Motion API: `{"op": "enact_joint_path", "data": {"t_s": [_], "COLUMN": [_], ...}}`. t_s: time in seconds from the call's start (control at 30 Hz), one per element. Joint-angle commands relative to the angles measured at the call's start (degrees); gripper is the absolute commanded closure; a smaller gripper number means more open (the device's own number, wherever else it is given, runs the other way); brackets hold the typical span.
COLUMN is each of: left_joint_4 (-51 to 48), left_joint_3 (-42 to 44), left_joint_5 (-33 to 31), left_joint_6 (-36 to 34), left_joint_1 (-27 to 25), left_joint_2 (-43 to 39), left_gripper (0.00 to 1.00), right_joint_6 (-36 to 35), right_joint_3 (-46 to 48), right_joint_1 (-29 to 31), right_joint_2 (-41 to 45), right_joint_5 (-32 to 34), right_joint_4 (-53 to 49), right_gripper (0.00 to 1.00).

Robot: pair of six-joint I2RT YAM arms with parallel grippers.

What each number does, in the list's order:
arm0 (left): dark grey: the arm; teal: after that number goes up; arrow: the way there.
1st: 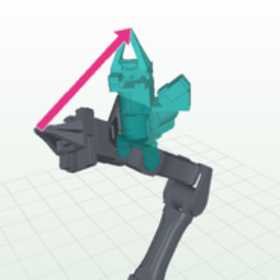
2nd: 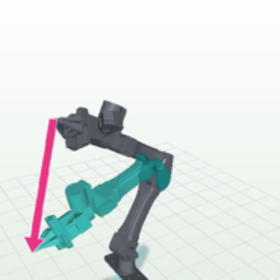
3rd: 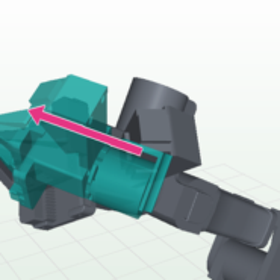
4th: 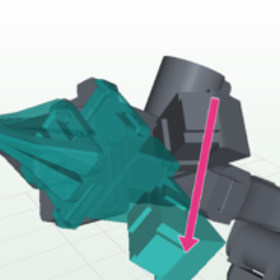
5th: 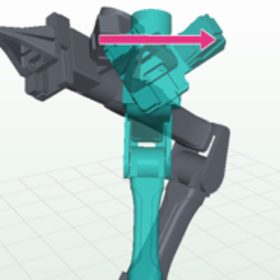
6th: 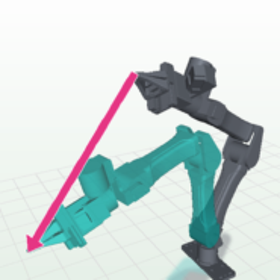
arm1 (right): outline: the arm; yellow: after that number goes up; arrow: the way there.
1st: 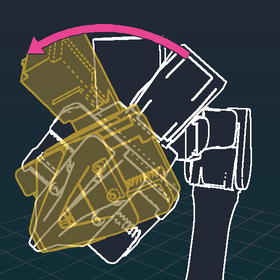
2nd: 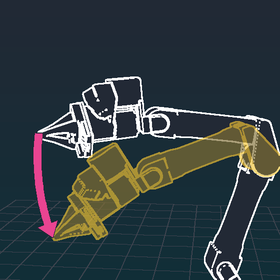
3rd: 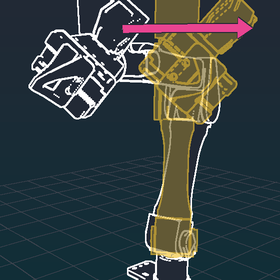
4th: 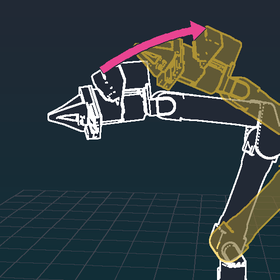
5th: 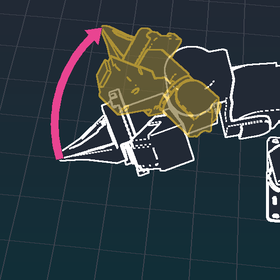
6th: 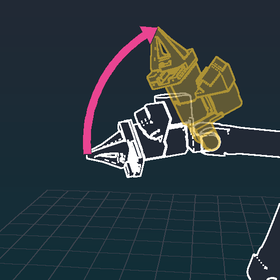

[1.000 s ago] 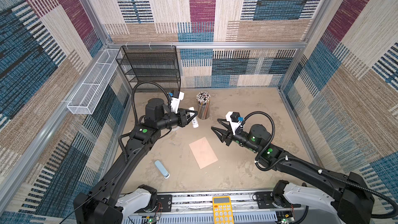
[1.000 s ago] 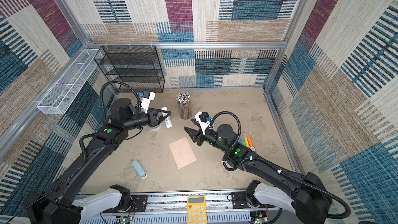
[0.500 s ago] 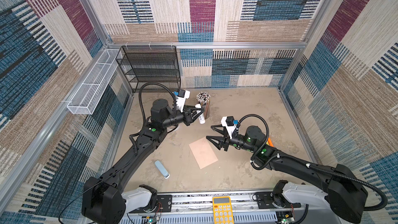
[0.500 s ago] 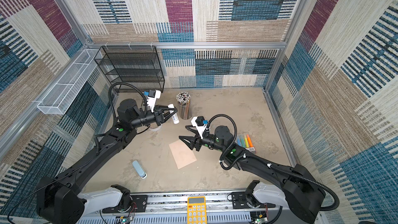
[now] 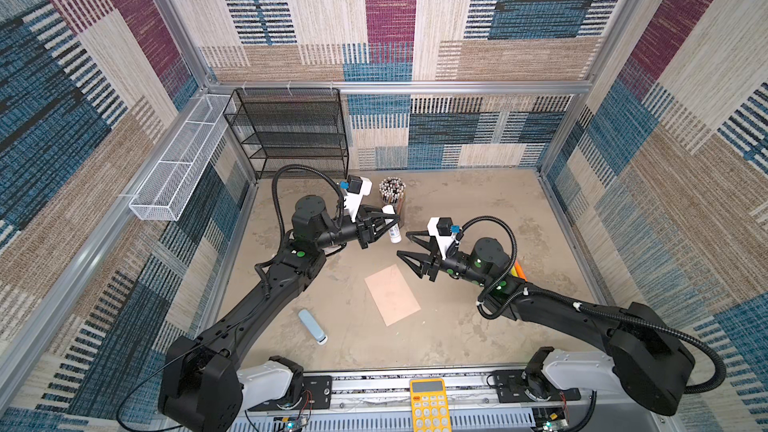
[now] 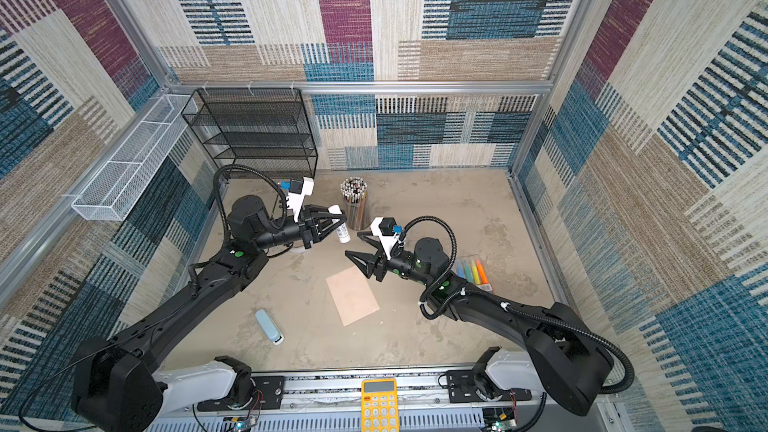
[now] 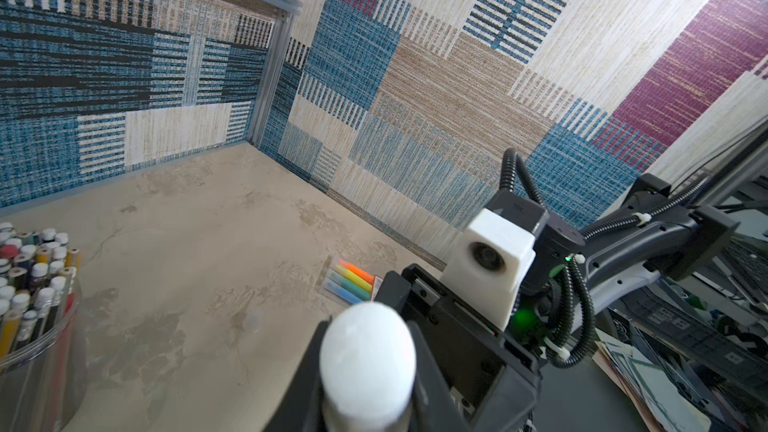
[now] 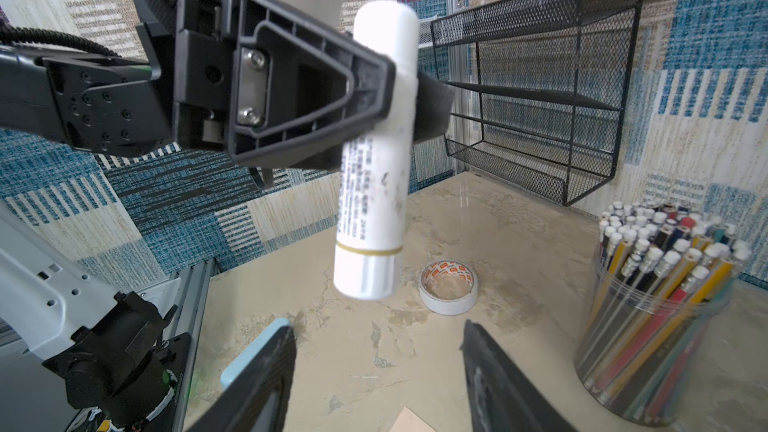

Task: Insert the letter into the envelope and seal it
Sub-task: 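Grasp the glue stick body with the right gripper while the left gripper holds it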

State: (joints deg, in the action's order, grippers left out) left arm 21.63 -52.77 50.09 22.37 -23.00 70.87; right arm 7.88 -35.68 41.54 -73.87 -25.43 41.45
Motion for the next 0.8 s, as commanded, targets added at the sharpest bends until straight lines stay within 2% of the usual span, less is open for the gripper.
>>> {"op": "enact_joint_path", "data": {"t_s": [0.0, 0.33, 0.57, 0.67, 0.77], "left_joint_4": [-0.15, -2.78, -3.87, -4.05, -4.27], "left_joint_3": [-0.66, -1.19, -1.37, -1.55, -1.55], "left_joint_5": [2.99, 3.35, 2.56, 2.23, 1.62], "left_joint_6": [-2.22, -3.82, -4.35, -4.31, -4.13], "left_joint_1": [-0.45, -1.45, -1.59, -1.67, -1.69], "left_joint_2": [-0.07, -0.08, 0.21, 0.6, 0.76], "left_gripper": [0.82, 0.82, 0.81, 0.78, 0.67], "right_joint_6": [2.17, 5.28, 7.47, 9.19, 10.54], "right_joint_3": [-2.2, -5.32, -5.86, -5.77, -5.65], "right_joint_1": [0.0, -0.01, -0.05, -0.02, 0.01], "right_joint_2": [-1.62, -4.66, -5.04, -5.32, -5.33], "right_joint_5": [-4.1, -6.08, -7.72, -7.96, -7.81], "right_joint_4": [3.03, 2.75, 3.05, 4.28, 5.24], "right_gripper": [0.34, 0.43, 0.62, 0.69, 0.74]}}
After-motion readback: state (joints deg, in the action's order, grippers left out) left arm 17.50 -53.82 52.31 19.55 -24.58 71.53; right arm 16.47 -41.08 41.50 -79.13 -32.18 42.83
